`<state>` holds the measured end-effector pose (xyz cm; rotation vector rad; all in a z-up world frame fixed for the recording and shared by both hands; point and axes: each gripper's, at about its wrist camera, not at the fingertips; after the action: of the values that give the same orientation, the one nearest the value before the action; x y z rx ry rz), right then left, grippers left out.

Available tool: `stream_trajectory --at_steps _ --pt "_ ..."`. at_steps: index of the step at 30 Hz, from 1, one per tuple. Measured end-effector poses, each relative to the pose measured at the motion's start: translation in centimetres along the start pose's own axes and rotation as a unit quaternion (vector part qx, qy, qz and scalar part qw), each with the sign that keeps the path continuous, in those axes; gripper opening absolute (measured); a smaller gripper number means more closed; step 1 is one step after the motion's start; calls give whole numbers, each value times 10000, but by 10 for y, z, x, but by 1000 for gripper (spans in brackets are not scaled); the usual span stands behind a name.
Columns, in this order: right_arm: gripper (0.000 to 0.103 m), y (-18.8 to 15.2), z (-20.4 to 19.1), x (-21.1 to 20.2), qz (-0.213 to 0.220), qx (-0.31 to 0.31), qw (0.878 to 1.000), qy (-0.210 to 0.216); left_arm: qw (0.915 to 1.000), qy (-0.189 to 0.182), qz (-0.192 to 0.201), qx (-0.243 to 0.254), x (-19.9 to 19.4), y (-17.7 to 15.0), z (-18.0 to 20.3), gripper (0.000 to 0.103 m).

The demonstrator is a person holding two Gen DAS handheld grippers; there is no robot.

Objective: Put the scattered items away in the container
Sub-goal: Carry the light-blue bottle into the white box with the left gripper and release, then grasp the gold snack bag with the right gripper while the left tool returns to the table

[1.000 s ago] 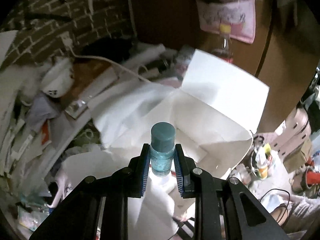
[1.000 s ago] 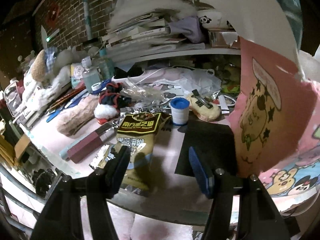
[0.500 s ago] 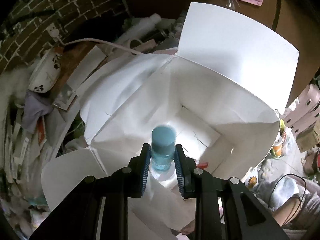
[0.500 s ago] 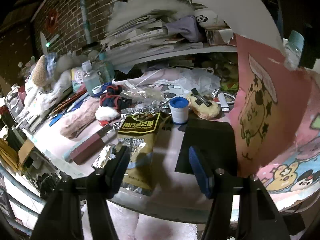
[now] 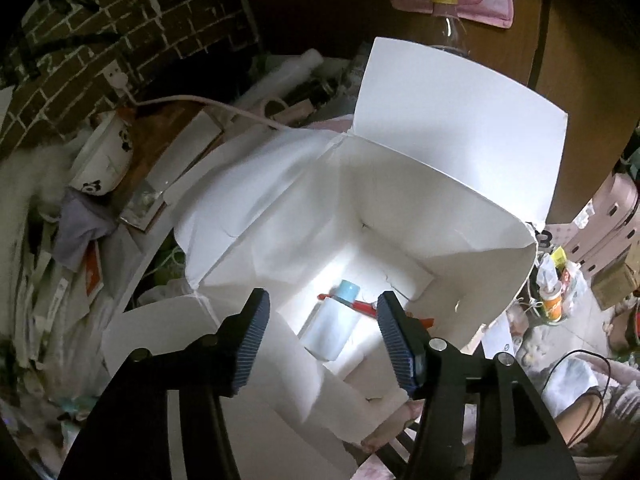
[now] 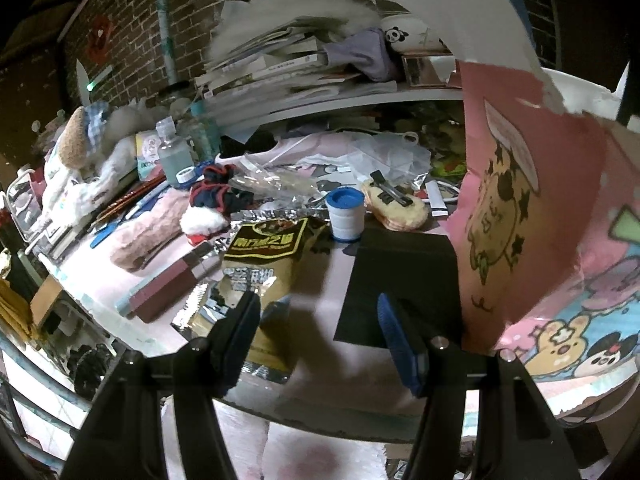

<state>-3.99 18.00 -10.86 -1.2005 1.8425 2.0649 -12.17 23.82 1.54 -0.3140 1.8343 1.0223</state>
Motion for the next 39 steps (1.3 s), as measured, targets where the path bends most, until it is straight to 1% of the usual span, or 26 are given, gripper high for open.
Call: stream_trajectory --at_steps 3,5,6,7,8,9,11,12,13,15,17,18,21,23,25,27,28,29,30,32,33,35,39 --pt "58 0 -1 0 -6 -8 10000 -13 10000 -45 31 -59 -4 -1 -3 52" --pt "58 0 0 0 0 -11 10000 -14 9998 -120 82 -102 -9 -3 -6 56" --pt "58 1 0 0 4 -11 10000 -18 9997 -144 144 -111 -13 -5 -7 62" --pt "58 1 0 -1 11 -9 10000 -24 9995 -157 245 -95 -18 -7 -7 65" --pt "58 1 0 -1 22 -10 10000 -35 9991 -183 372 -57 -25 -10 -7 72" --pt "58 1 0 -2 32 -11 10000 -46 9985 -230 491 -18 -32 -12 -7 76" --pt "58 0 0 -3 69 -27 10000 -39 9968 -330 729 14 -47 -20 -8 79" --pt "58 -1 -1 -4 77 -54 10000 -27 9959 -294 860 1 -56 -25 -10 82" --pt "58 -2 -1 -4 94 -75 9999 -14 9949 -200 990 -16 -64 -30 -12 83" --pt "58 -6 -1 -6 179 -77 9998 7 9925 31 1221 -36 -80 -43 -15 89" --pt "58 -10 -2 -10 284 -71 9995 67 9896 123 1428 -115 -93 -58 -21 94" --pt "58 -11 -3 -11 331 -86 9994 95 9884 139 1499 -200 -98 -66 -25 96" --pt "58 -15 -6 -15 453 -150 9987 150 9847 323 1628 -525 -108 -93 -41 97" --pt "58 -17 -7 -16 531 -166 9982 240 9805 601 1703 -774 -110 -111 -52 98" --pt "58 -19 -9 -18 590 -177 9976 300 9747 879 1797 -999 -112 -129 -62 103" --pt "59 -20 -11 -20 675 -189 9969 360 9682 1087 1856 -1280 -112 -149 -74 103" --pt "65 -20 -13 -20 707 -184 9967 364 9652 1126 1880 -1428 -113 -159 -80 103" --pt "74 -21 -13 -22 770 -157 9962 386 9613 1147 1921 -1610 -113 -169 -87 103" --pt "77 -21 -13 -22 824 -119 9956 433 9577 1147 1967 -1762 -112 -179 -93 103" --pt "78 -18 -13 -20 809 -77 9956 470 9500 1085 2058 -2084 -109 -200 -105 103" --pt "78 -16 -14 -18 772 -88 9960 443 9465 1045 2067 -2249 -106 -210 -111 103" --pt "78 -11 -18 -13 763 -138 9962 406 9424 1041 1989 -2479 -99 -228 -118 103" --pt "78 -2 -26 2 675 -221 9966 416 9383 1287 1659 -2746 -81 -254 -126 103"
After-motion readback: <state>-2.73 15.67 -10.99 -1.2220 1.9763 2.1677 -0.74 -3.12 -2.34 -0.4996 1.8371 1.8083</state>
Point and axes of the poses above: each gripper's, at about its wrist camera, not at the fingertips, and x roughly the way its jaws point, z to its right, y to its top, and after that the axes turned 3 degrees about -x, right-handed
